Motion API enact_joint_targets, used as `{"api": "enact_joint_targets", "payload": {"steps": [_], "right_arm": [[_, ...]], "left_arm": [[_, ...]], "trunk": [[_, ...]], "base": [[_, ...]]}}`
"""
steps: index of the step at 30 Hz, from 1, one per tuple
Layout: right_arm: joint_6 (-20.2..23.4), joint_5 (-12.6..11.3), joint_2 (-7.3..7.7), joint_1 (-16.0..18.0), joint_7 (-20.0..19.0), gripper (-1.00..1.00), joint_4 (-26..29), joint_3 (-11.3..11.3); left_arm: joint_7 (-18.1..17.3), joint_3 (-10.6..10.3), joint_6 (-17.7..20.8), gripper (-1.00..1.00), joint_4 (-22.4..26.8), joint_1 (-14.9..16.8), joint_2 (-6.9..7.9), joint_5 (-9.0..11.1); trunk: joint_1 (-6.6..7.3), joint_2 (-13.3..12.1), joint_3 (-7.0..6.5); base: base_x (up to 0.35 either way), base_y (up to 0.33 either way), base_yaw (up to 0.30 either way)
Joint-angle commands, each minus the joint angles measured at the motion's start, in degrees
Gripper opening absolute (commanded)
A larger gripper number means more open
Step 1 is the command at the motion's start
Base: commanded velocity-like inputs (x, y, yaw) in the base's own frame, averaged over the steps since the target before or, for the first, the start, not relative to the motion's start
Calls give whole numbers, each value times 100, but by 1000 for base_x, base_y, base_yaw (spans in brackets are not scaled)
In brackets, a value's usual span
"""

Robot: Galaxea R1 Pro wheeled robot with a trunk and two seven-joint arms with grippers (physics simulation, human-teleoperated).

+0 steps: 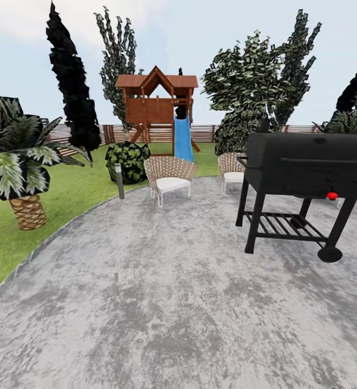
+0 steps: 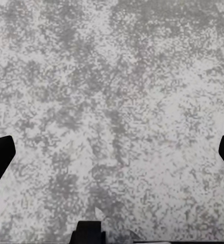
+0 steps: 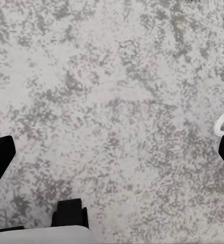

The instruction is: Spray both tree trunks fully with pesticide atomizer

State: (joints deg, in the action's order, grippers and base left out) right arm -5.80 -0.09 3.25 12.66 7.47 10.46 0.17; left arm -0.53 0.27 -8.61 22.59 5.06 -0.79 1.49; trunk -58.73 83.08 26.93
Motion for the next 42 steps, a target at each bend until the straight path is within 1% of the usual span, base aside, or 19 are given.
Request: {"api": "enact_joint_targets", "payload": {"steps": [1, 13, 24, 30, 42], "right_arm": [[0, 0, 0, 0, 0, 100, 0, 0], [0, 0, 0, 0, 0, 100, -8, 0], [0, 0, 0, 0, 0, 100, -7, 0], [0, 0, 0, 0, 0, 100, -9, 0], [0, 0, 0, 0, 0, 100, -9, 0]], "left_arm": [[0, 0, 0, 100, 0, 1, 0, 0], [0, 4, 0, 100, 0, 1, 0, 0], [0, 2, 0, 100, 0, -1, 0, 0], [0, -1, 0, 100, 0, -2, 0, 0], [0, -1, -8, 100, 0, -4, 0, 0]], "trunk": [[0, 0, 0], [0, 0, 0], [0, 0, 0], [0, 0, 0], [0, 0, 0]], "base": [[315, 228, -300], [276, 274, -300], [204, 288, -300], [103, 90, -300], [8, 5, -300]]}}
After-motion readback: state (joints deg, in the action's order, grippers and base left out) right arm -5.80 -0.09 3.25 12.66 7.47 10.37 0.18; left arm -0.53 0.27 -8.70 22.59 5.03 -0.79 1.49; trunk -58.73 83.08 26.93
